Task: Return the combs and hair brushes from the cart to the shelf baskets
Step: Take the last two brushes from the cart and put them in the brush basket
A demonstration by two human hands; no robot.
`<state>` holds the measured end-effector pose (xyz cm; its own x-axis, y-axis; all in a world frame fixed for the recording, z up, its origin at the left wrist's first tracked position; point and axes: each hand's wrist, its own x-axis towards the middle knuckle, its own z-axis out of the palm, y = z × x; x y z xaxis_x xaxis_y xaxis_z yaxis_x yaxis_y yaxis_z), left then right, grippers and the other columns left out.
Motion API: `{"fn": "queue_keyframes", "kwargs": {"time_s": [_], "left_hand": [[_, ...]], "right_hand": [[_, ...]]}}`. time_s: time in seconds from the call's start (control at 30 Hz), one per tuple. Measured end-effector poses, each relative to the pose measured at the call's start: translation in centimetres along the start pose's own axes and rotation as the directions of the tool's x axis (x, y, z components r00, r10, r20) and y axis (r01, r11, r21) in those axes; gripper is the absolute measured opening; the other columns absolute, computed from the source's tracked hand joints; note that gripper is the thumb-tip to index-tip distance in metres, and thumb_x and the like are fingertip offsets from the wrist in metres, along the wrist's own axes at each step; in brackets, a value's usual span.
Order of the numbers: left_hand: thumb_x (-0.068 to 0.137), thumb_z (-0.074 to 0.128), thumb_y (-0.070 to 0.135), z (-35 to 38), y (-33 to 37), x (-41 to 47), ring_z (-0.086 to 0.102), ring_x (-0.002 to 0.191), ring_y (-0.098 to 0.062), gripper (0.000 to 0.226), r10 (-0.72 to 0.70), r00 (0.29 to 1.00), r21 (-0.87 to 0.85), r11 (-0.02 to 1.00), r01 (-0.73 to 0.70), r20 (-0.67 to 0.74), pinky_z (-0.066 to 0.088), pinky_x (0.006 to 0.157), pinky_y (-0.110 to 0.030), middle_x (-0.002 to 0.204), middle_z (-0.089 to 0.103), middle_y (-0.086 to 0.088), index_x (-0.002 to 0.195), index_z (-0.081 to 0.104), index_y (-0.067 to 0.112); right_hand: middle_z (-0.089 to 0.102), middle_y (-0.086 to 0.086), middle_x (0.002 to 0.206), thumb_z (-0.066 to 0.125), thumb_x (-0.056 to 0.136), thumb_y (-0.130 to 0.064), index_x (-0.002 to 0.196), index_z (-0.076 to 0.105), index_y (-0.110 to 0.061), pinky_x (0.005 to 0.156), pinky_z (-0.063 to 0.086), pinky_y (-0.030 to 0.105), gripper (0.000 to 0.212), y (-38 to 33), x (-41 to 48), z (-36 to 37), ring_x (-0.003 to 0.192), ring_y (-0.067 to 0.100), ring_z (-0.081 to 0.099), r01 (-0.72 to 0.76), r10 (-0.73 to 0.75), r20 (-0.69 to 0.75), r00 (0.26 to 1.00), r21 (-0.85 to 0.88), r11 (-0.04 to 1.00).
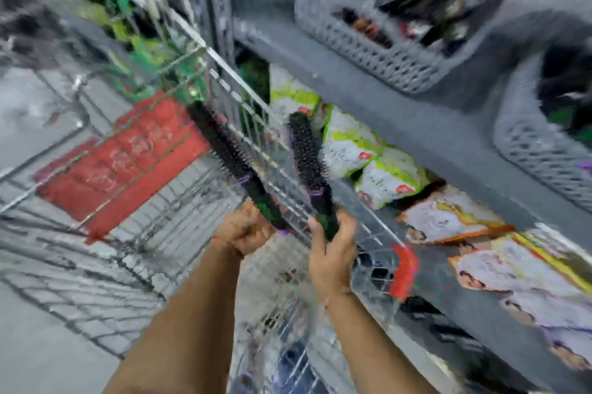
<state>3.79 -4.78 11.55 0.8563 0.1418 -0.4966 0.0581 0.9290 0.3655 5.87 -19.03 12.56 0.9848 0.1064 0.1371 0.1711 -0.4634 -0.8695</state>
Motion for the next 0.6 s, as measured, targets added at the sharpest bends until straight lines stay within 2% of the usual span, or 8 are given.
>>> {"fn": "queue_keyframes", "kwargs": {"time_s": [0.1, 0.17, 0.23, 0.37, 0.43, 0.5, 0.57, 0.6], "left_hand": [[0.019, 0.088, 0.001, 9.5, 1.0, 0.7, 0.072, 0.051, -0.016, 0.044, 0.027, 0.964, 0.129, 0.99, -0.063, 0.263, 0.06, 0.052, -0.027, 0.055, 0.073, -0.006, 0.06, 0.074, 0.003], [0.053, 0.077, -0.006, 16.1, 0.7, 1.1, 0.072, 0.054, -0.01, 0.025, 0.065, 0.941, 0.221, 0.965, -0.144, 0.333, 0.059, 0.055, -0.023, 0.058, 0.075, 0.001, 0.072, 0.071, 0.009], [0.086, 0.045, -0.011, 22.1, -0.4, 1.6, 0.069, 0.048, -0.007, 0.027, 0.088, 0.936, 0.346, 0.914, -0.211, 0.34, 0.057, 0.052, -0.021, 0.052, 0.073, 0.005, 0.08, 0.06, 0.01], [0.092, 0.043, -0.004, 31.4, -4.6, 1.2, 0.064, 0.04, -0.003, 0.024, 0.028, 0.9, 0.531, 0.799, -0.281, 0.435, 0.055, 0.05, -0.018, 0.044, 0.069, 0.008, 0.079, 0.059, 0.008], [0.09, 0.049, -0.003, 34.2, -6.6, 1.6, 0.063, 0.039, -0.003, 0.022, -0.001, 0.907, 0.585, 0.765, -0.27, 0.42, 0.054, 0.057, -0.024, 0.043, 0.068, 0.008, 0.076, 0.061, 0.009], [0.088, 0.056, 0.001, 37.1, -8.7, 1.9, 0.067, 0.047, -0.007, 0.011, -0.037, 0.925, 0.674, 0.696, -0.248, 0.379, 0.055, 0.061, -0.027, 0.051, 0.072, 0.004, 0.082, 0.063, 0.006], [0.088, 0.06, 0.014, 39.8, -10.8, 2.5, 0.071, 0.091, -0.021, 0.027, -0.021, 0.954, 0.846, 0.467, -0.256, 0.3, 0.054, 0.084, -0.033, 0.096, 0.075, -0.013, 0.11, 0.062, -0.002], [0.091, 0.057, 0.022, 40.9, -11.6, 2.9, 0.062, 0.113, -0.027, 0.041, -0.007, 0.961, 0.933, 0.24, -0.268, 0.278, 0.048, 0.095, -0.035, 0.12, 0.065, -0.018, 0.123, 0.055, -0.003]], "right_hand": [[0.052, -0.006, 0.093, 0.062, 0.078, 0.002, 0.106, 0.044, 0.004, 0.081, 0.044, 0.014, 0.033, -5.1, 4.3, -5.0, 0.085, 0.007, 0.048, 0.208, -0.149, -0.331, 0.932, 0.152, 0.966], [0.042, -0.016, 0.093, 0.062, 0.078, 0.0, 0.107, 0.042, 0.001, 0.078, 0.04, 0.009, 0.035, -7.9, 7.5, -9.6, 0.085, -0.004, 0.047, 0.302, -0.19, -0.508, 0.84, 0.148, 0.942], [0.048, -0.008, 0.095, 0.062, 0.078, -0.001, 0.11, 0.044, 0.012, 0.08, 0.033, -0.005, 0.039, -9.4, 10.4, -14.6, 0.088, -0.021, 0.044, 0.363, -0.217, -0.664, 0.715, 0.087, 0.928], [0.056, 0.014, 0.11, 0.064, 0.082, -0.011, 0.122, 0.045, 0.005, 0.083, 0.036, -0.001, 0.047, -9.2, 15.5, -25.3, 0.097, 0.012, 0.05, 0.312, -0.076, -0.789, 0.61, 0.151, 0.938], [0.056, 0.012, 0.117, 0.062, 0.085, -0.012, 0.127, 0.044, 0.0, 0.087, 0.043, 0.015, 0.047, -8.0, 17.4, -28.7, 0.099, 0.016, 0.048, 0.235, 0.045, -0.76, 0.648, 0.256, 0.938], [0.048, 0.001, 0.114, 0.056, 0.089, -0.012, 0.131, 0.04, -0.001, 0.08, 0.043, 0.014, 0.047, -6.7, 18.7, -31.9, 0.099, 0.015, 0.046, 0.175, 0.123, -0.72, 0.683, 0.326, 0.929], [0.046, -0.001, 0.108, 0.05, 0.092, -0.011, 0.131, 0.042, -0.001, 0.067, 0.041, 0.007, 0.041, -5.1, 19.9, -34.0, 0.094, 0.013, 0.049, 0.099, 0.148, -0.69, 0.708, 0.305, 0.947], [0.049, 0.001, 0.105, 0.048, 0.092, -0.01, 0.129, 0.046, 0.0, 0.06, 0.041, 0.005, 0.038, -4.1, 20.4, -34.7, 0.088, 0.014, 0.051, 0.047, 0.159, -0.667, 0.728, 0.28, 0.959]]}}
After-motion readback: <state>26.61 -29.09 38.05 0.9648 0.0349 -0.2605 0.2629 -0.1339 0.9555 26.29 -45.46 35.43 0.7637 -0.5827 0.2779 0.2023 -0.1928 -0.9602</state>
